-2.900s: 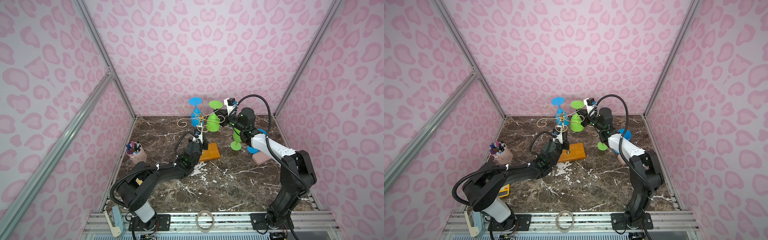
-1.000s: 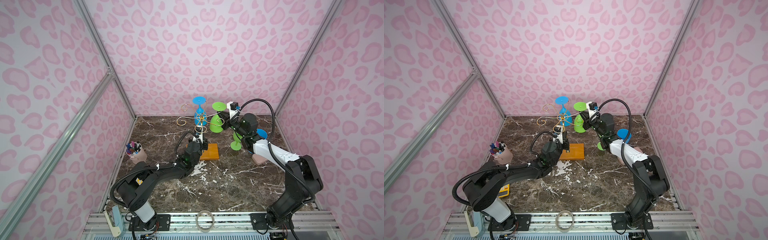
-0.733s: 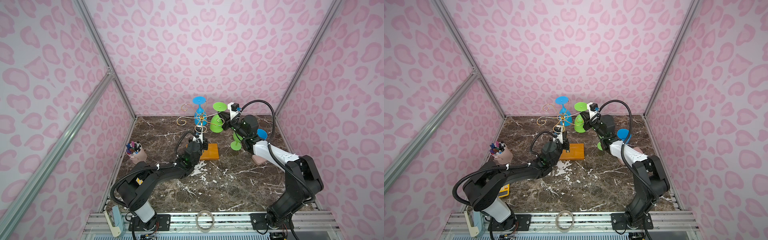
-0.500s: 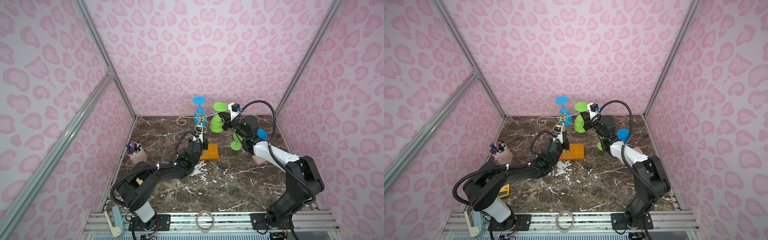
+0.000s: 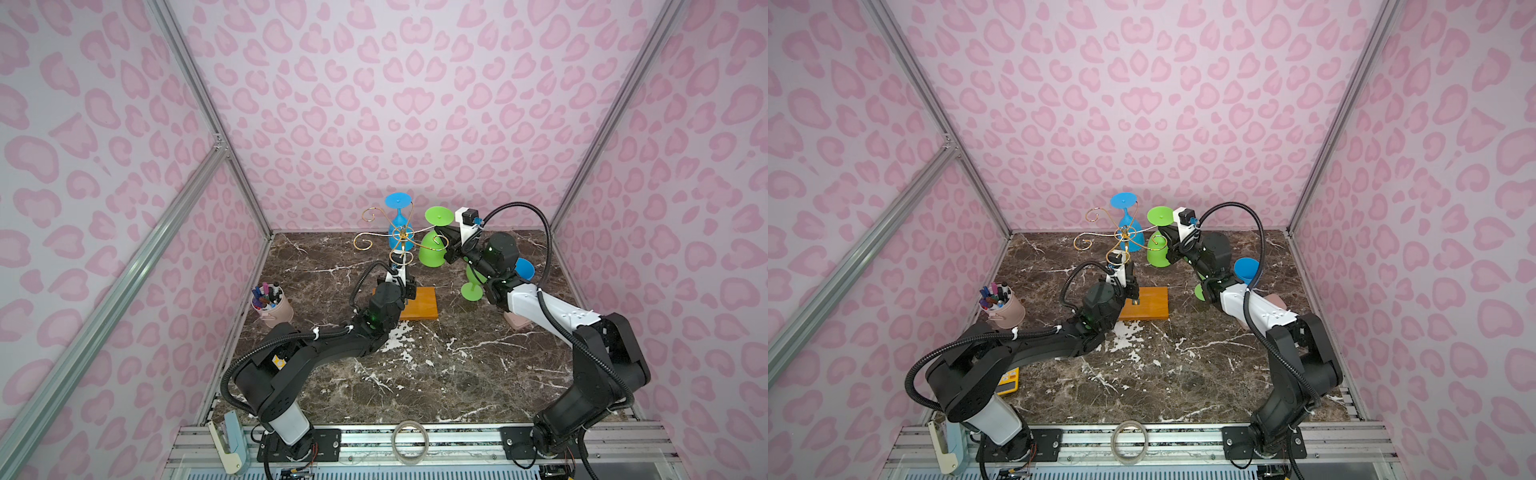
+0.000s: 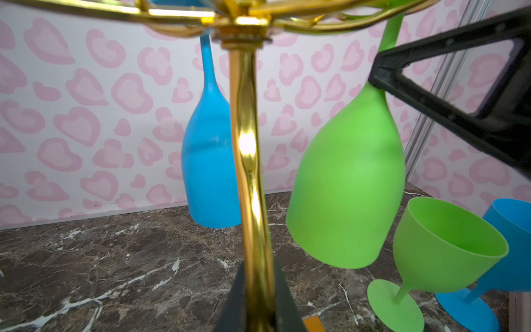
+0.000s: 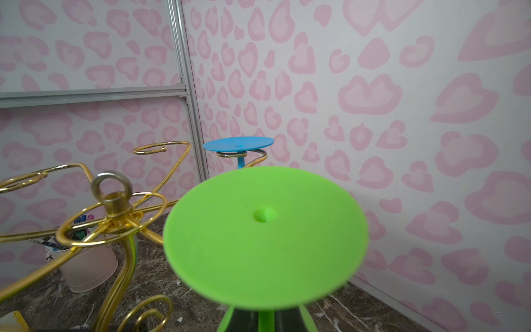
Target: Take the wine glass off the wine glass rack
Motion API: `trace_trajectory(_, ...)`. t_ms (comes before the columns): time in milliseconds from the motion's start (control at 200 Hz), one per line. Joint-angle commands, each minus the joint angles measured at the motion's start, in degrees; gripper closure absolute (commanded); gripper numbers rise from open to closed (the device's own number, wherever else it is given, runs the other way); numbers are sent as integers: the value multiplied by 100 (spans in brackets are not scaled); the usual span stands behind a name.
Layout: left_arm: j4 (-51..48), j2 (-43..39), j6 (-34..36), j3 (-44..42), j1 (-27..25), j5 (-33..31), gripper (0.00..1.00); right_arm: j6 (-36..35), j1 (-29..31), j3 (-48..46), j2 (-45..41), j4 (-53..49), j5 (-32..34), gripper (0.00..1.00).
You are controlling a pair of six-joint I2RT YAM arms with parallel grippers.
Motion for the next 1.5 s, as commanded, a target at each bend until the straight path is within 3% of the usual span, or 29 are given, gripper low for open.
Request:
trace_trajectory(0,108,31,-314,87,-9,248,97,-87,26,49,9,-12,-114,100)
trace_trajectory(1496,19,-4,-320,123,-12,250,97,-87,-67,1193,989,-584,-162,100)
